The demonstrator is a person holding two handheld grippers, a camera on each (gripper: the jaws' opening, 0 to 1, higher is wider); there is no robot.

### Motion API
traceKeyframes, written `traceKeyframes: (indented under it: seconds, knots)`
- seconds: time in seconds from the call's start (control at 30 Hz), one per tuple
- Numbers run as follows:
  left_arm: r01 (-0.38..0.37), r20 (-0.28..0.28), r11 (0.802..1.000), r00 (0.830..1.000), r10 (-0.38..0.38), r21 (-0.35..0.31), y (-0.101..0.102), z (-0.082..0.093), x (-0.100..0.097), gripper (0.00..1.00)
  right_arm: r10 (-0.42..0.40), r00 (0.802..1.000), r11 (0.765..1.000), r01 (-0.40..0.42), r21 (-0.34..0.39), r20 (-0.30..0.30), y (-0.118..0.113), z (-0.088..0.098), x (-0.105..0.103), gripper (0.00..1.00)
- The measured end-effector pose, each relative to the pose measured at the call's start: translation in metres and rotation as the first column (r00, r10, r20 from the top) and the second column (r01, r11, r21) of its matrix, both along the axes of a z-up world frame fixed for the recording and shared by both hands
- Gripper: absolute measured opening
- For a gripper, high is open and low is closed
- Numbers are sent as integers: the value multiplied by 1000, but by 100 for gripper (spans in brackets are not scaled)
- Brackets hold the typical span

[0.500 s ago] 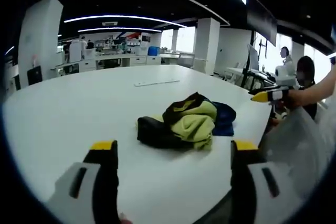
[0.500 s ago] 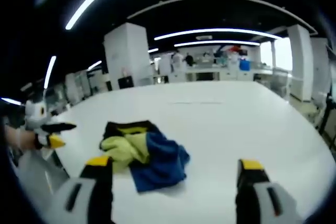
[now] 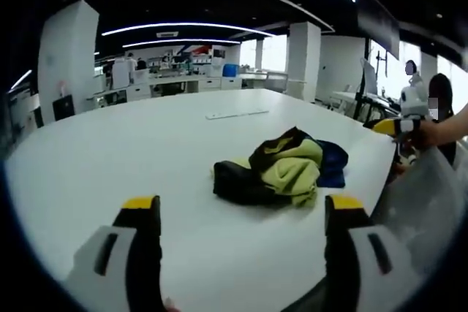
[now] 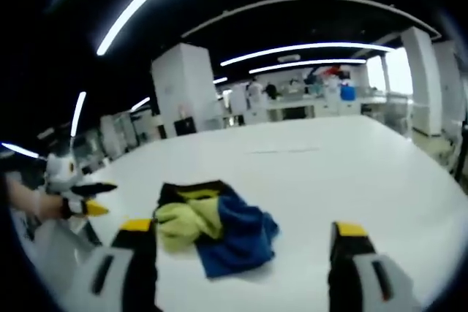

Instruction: Fold the garment on the visible template until the final outline fits inside the template.

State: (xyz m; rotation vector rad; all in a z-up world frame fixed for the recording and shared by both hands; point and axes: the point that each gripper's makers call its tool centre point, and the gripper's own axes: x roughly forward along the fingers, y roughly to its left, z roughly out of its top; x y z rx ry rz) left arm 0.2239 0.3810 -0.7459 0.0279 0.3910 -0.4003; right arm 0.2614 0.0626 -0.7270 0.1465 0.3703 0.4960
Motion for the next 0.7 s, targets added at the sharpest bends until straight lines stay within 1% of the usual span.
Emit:
traceKeyframes:
  seconds: [0.03, 0.2, 0.37, 0.5, 0.6, 0.7]
  knots:
    - [4, -1, 1000, 1000, -4, 20, 0, -1, 0, 90, 3, 1000, 1000, -3, 1, 2, 0, 1, 0, 99]
    - [5, 1, 999, 1000, -5, 50, 1, -2, 0, 90, 38, 999, 999, -39, 26, 22, 9, 7, -1, 99]
    - [-2, 13, 998, 1000, 1, 67, 3, 0, 0, 90, 53, 998, 997, -54, 49, 35, 10, 10, -3, 99]
    - [-3, 23, 997, 1000, 1, 76, 2, 2, 0, 89, 67, 996, 996, -71, 60, 59, 13, 16, -5, 99]
    - [4, 20, 996, 1000, -6, 85, 2, 1, 1, 89, 63, 996, 996, -67, 54, 65, 12, 17, -3, 99]
    - [11, 19, 996, 1000, -12, 89, 0, 2, 2, 89, 54, 995, 996, -59, 65, 79, 11, 20, 1, 99]
